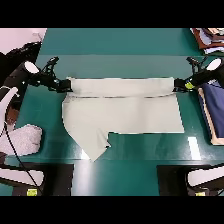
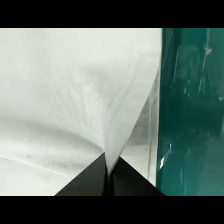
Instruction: Fold the shirts.
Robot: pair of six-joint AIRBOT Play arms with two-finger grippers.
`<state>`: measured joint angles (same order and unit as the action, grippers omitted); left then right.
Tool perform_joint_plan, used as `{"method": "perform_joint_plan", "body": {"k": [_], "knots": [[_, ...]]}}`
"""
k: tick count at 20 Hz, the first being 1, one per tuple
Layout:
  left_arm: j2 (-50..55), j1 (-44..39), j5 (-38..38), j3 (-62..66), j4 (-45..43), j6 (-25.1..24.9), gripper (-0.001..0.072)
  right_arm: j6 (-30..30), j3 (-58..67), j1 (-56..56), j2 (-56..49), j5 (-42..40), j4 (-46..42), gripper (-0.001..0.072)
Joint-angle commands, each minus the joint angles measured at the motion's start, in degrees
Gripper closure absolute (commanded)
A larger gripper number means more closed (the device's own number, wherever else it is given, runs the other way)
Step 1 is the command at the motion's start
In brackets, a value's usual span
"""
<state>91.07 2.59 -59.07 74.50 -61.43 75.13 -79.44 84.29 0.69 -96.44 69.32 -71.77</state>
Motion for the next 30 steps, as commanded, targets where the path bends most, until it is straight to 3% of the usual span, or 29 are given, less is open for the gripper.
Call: {"method": "perform_joint_plan", "body": {"k": [1, 2, 7, 11, 14, 17, 19, 27, 28, 30], "knots": [[-0.3, 0.0, -2.4, -0.8, -0.1, 2.2, 0.0135, 0.0, -1.5, 0.1, 2.5, 0.2, 0.0, 0.0539], [-1.0, 0.0, -3.2, -0.8, -0.3, 2.9, 0.0179, 0.0, -1.5, 0.7, 3.8, 0.8, 0.0, 0.036], [-10.7, 0.0, -9.4, -3.6, -8.6, 6.5, 0.018, 0.0, -1.6, 6.4, 11.8, 9.4, -0.7, 0.0357], [-22.4, -0.7, -13.2, -20.0, -7.5, 9.9, 0.0181, 0.0, -1.6, 9.3, 17.6, 12.5, -0.7, 0.0357], [-32.0, -3.4, -12.2, -34.8, -6.3, 13.2, 0.018, 0.0, -1.6, 9.0, 20.3, 11.5, 0.1, 0.0357], [-37.9, -5.1, -11.0, -45.1, 0.8, 13.6, 0.018, 0.0, -1.6, 8.0, 21.4, 11.5, 0.2, 0.0358], [-38.6, -5.1, -9.0, -48.6, 6.3, 13.2, 0.018, 0.0, -1.6, 7.0, 21.3, 11.8, 0.1, 0.0358], [-38.4, -5.1, 2.4, -52.0, 12.3, 11.4, 0.0182, 0.1, -1.6, 3.6, 21.4, 11.8, 0.2, 0.0394], [-38.4, -5.1, 3.3, -52.0, 13.6, 11.3, 0.0226, 0.1, -1.6, 3.5, 21.4, 11.8, 0.2, 0.0401], [-38.4, -5.1, 4.1, -52.0, 15.2, 8.8, 0.0586, 0.1, -1.6, 3.5, 21.4, 12.5, 0.0, 0.0403]]}}
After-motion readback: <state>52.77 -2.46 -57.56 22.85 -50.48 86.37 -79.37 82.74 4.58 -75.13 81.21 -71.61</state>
